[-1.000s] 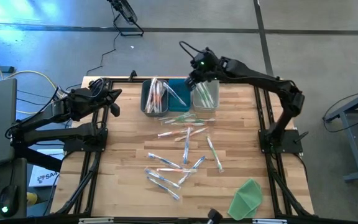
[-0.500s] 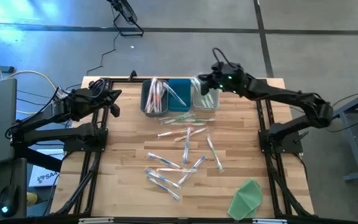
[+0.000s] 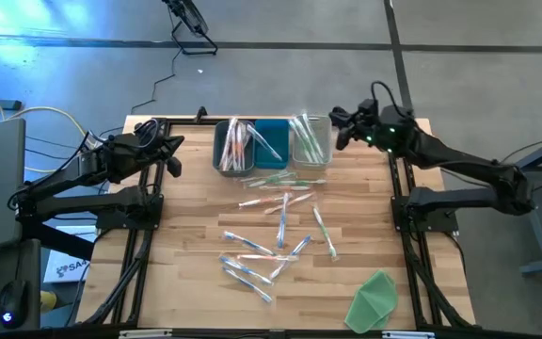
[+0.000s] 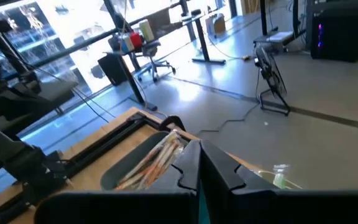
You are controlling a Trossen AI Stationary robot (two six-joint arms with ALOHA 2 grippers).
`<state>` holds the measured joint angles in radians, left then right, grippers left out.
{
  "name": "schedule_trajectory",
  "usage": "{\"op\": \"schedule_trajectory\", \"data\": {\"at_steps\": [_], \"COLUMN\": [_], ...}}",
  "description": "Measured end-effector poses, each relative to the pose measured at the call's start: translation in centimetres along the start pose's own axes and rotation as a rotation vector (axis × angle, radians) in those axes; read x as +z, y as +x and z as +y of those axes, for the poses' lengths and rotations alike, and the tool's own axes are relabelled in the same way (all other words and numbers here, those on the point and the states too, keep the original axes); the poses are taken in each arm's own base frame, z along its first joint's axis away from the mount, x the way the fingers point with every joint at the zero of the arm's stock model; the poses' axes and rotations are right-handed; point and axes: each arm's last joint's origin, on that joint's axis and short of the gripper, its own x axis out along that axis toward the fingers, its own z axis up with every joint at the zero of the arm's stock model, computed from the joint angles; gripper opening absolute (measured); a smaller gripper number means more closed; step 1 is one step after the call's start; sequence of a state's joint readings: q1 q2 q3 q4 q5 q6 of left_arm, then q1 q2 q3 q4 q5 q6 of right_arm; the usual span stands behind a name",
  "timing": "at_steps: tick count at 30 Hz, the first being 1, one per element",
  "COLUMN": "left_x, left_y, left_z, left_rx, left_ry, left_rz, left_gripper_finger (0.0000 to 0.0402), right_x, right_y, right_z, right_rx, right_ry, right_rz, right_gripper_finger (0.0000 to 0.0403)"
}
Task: Pick & Place Toothbrushes
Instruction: Put the blue toothbrush into the blue bin
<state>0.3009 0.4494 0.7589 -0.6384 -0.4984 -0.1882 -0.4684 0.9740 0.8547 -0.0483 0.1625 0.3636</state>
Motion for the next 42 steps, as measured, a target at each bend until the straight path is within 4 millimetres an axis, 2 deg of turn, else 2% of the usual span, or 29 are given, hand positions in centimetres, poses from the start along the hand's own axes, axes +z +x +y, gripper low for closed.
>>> {"op": "schedule_trajectory", "data": {"at_steps": [7,20,25,32,38,42], "left_x": [0.0,0.0,0.0,-0.2,-0.5,-1.0], "left_y": [0.0,0.0,0.0,0.5,2.3,4.0], "left_z": [0.0,0.0,-0.1,-0.9,-2.1,-3.8], "left_rx": [0.0,-0.001,-0.037,-0.185,-0.226,-0.244], "left_ry": [-0.004,-0.107,-0.203,-0.303,-0.335,-0.301], "left_rz": [0.0,0.0,0.011,0.093,0.215,0.297], "left_gripper_finger": [0.0,0.0,0.0,0.0,0.0,0.0], "right_x": [-1.2,-3.1,-3.5,-4.1,-4.1,-4.1], "right_y": [-2.8,-6.0,-6.6,-6.9,-6.9,-6.9], "right_z": [-0.2,1.0,1.7,2.3,2.4,2.4], "right_rx": [0.047,0.132,0.188,0.221,0.228,0.23], "right_ry": [0.006,-0.025,-0.039,-0.058,-0.06,-0.063], "right_rz": [-0.029,0.056,0.085,0.129,0.133,0.134], "right_gripper_finger": [0.0002,0.0002,0.0002,0.0002,0.0002,0.0002]}}
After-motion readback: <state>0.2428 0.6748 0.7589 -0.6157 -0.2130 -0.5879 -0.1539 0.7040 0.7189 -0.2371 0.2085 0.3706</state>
